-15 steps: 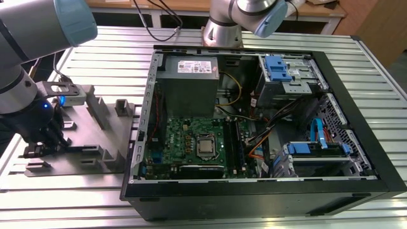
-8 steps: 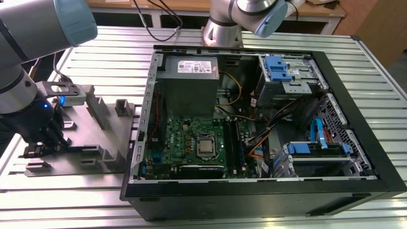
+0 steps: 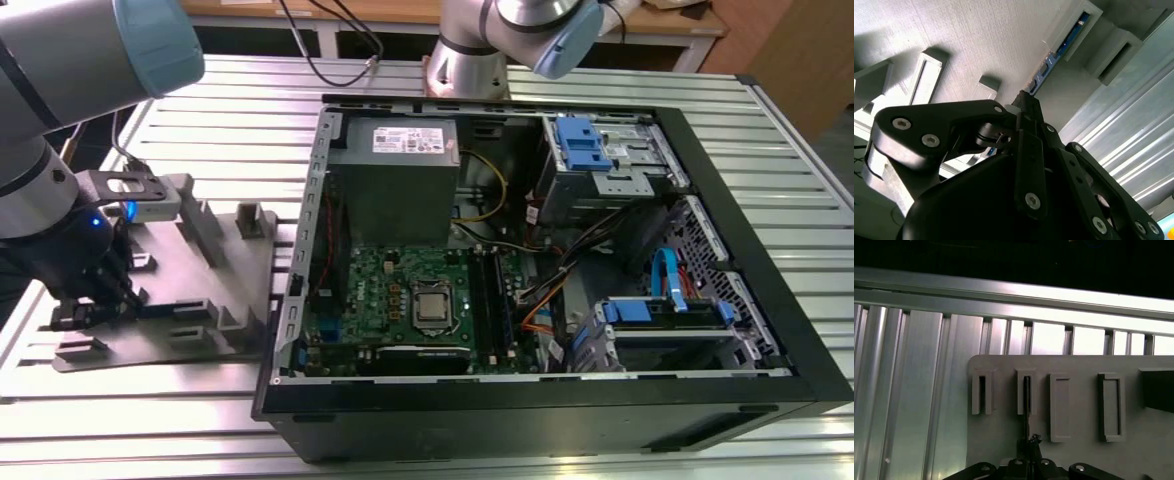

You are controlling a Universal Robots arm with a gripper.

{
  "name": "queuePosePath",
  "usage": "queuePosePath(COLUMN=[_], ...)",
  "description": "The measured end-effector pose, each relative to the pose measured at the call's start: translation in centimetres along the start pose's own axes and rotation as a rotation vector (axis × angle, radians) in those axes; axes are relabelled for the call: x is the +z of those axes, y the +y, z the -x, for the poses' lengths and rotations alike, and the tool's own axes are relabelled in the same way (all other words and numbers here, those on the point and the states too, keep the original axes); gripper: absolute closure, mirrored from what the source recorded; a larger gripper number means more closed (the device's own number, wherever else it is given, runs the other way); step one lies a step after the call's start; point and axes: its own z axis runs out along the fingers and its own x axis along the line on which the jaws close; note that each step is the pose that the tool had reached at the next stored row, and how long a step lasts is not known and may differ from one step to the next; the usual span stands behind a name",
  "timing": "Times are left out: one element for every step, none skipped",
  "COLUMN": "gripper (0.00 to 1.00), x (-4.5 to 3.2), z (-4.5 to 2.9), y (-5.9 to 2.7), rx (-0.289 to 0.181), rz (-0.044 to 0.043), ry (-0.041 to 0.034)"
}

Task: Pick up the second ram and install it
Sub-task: 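Pick up the second ram and move it above second insertion slot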

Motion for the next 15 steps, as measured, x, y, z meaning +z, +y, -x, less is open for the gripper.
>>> queuePosePath(gripper=[0.91, 0.91, 0.91, 0.91, 0.91, 0.91, 0.91, 0.91, 0.91, 0.91, 0.91, 0.91, 0.91, 0.91, 0.91], x=[0.0, 0.0, 0.0, 0.0, 0.0, 0.0, 0.0, 0.0, 0.01, 0.02, 0.04, 0.05, 0.06, 0.06, 0.06], z=[0.0, 0.0, 0.0, 0.0, 0.0, 0.0, 0.0, 0.0, 0.0, 0.0, 0.0, 0.0, 0.0, 0.0, 0.0], y=[0.0, 0.0, 0.0, 0.0, 0.0, 0.0, 0.0, 0.0, 0.0, 0.0, 0.0, 0.0, 0.0, 0.0, 0.0], rx=[0.0, 0.0, 0.0, 0.0, 0.0, 0.0, 0.0, 0.006, 0.021, 0.038, 0.056, 0.075, 0.092, 0.095, 0.095], rz=[0.0, 0.0, 0.0, 0.0, 0.0, 0.0, -0.0001, -0.0002, -0.0005, -0.0008, -0.0013, -0.0018, -0.0022, -0.0023, -0.0024], ry=[0.0, 0.0, 0.0, 0.0, -0.0001, 0.0, -0.0001, -0.0003, -0.0008, -0.0014, -0.002, -0.0028, -0.0034, -0.0035, -0.0036])
